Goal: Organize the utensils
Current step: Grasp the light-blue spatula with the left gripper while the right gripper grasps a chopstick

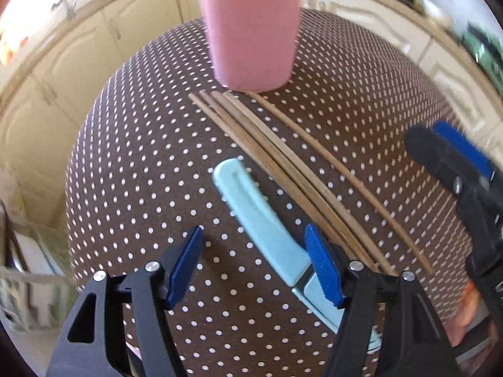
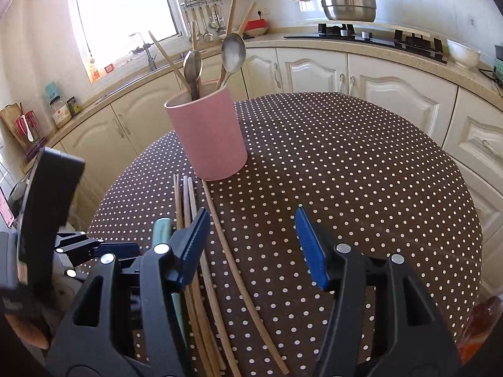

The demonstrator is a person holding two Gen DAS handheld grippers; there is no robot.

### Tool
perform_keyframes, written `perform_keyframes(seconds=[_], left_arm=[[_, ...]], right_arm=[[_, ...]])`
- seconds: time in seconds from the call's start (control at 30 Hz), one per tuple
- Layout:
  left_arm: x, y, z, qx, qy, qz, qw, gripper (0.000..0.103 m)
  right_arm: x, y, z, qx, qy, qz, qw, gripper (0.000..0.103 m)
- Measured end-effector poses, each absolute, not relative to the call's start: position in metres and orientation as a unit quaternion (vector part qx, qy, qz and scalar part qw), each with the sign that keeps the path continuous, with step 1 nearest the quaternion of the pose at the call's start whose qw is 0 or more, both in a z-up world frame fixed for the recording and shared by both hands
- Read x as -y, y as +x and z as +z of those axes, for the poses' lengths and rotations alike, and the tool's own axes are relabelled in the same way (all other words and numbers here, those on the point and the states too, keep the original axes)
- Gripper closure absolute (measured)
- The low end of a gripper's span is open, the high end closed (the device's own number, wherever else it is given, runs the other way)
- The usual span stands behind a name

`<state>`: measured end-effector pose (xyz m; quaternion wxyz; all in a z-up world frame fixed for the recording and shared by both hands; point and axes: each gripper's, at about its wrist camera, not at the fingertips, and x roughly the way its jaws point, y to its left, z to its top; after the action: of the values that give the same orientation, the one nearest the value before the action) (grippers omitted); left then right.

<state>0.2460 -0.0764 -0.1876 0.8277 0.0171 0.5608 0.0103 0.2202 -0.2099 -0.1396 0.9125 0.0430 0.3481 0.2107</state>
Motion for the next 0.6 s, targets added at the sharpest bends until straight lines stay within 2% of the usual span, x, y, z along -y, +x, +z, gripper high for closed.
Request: perform_keyframes(seconds=[0.07, 0.2, 0.4, 0.57, 0.6], left_arm=[[0.076, 0.248, -0.188, -0.560, 0.010, 0.004, 0.828, 0.040], [0.072, 0.250, -0.187, -0.550, 0.012, 0.000, 0.835, 0.059], [0.052, 0.257, -0.181, -0.542, 0.012, -0.023, 0.840, 0.079], [0.034, 0.271, -0.178, -0.531, 0.002, -0.037, 0.847, 0.082], [0.028, 0.273, -0.178, -0.530, -0.005, -0.036, 0.847, 0.082]], right_arm=[[0.210, 0.222, -0.142, -0.352, 0.042, 0.211, 0.911, 0.046], [0.207, 0.228, -0.145, -0.365, 0.036, 0.212, 0.906, 0.046], [0.186, 0.238, -0.150, -0.402, -0.014, 0.224, 0.888, 0.046], [0.167, 0.250, -0.157, -0.438, -0.062, 0.228, 0.867, 0.047], [0.164, 0.252, -0.159, -0.443, -0.066, 0.228, 0.864, 0.050]])
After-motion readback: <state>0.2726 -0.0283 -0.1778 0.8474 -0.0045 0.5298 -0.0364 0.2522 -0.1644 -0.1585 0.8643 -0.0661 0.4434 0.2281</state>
